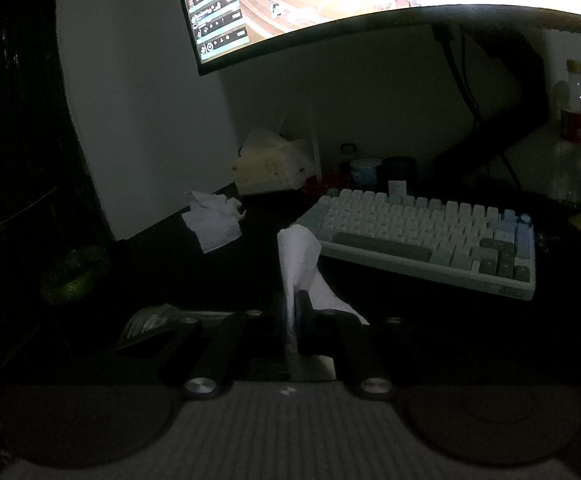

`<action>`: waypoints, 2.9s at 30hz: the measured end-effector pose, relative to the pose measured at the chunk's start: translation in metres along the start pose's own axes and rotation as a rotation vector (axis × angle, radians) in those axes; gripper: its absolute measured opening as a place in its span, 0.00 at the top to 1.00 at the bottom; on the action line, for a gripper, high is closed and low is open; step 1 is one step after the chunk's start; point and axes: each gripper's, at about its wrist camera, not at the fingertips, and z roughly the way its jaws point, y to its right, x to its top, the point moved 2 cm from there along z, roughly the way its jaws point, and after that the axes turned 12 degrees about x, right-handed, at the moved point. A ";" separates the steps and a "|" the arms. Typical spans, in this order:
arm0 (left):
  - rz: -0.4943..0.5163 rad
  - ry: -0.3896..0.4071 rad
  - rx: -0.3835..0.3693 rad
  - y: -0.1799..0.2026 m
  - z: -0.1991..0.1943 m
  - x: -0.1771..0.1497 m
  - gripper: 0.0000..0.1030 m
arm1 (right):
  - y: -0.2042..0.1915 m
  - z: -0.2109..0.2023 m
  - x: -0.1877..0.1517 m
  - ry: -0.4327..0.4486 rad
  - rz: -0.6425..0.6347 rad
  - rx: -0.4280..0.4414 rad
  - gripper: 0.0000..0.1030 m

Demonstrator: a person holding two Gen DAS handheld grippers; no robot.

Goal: Clean container
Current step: 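Keep wiping the jar interior with the right tool while the left tool holds the jar, then scrub the jar's inner wall with the right tool's towel while the left tool holds it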

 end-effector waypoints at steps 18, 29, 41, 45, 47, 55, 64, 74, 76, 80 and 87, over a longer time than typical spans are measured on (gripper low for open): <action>0.010 0.004 0.004 0.021 -0.003 -0.010 0.30 | -0.020 0.007 0.002 -0.028 -0.015 0.085 0.93; 0.016 0.002 -0.005 0.031 -0.007 -0.018 0.30 | 0.005 0.001 0.001 -0.026 0.010 -0.080 0.93; 0.012 0.001 -0.006 0.006 -0.012 -0.004 0.30 | -0.011 0.001 -0.001 -0.041 -0.042 0.035 0.93; 0.012 0.001 -0.003 0.006 -0.012 -0.005 0.30 | 0.002 0.002 0.004 -0.038 -0.008 -0.052 0.93; 0.009 0.001 -0.001 0.005 -0.009 -0.003 0.30 | -0.008 0.004 0.003 -0.041 -0.026 -0.005 0.93; 0.006 -0.002 0.001 0.004 -0.007 0.000 0.30 | -0.017 0.008 0.002 -0.041 -0.066 0.046 0.93; -0.009 -0.007 0.000 0.006 -0.012 0.000 0.30 | -0.006 0.005 0.003 -0.027 -0.054 -0.044 0.92; -0.003 -0.006 0.002 0.004 -0.008 0.003 0.28 | -0.014 0.007 0.003 -0.033 -0.039 0.008 0.92; -0.001 -0.007 0.001 0.004 -0.008 0.003 0.27 | -0.020 0.006 0.002 -0.036 -0.049 0.047 0.92; 0.002 -0.006 0.001 0.005 -0.008 0.002 0.27 | -0.019 0.005 0.002 -0.036 -0.040 0.057 0.92; 0.001 -0.007 0.000 0.006 -0.009 0.001 0.27 | -0.019 0.005 0.002 -0.035 -0.037 0.055 0.92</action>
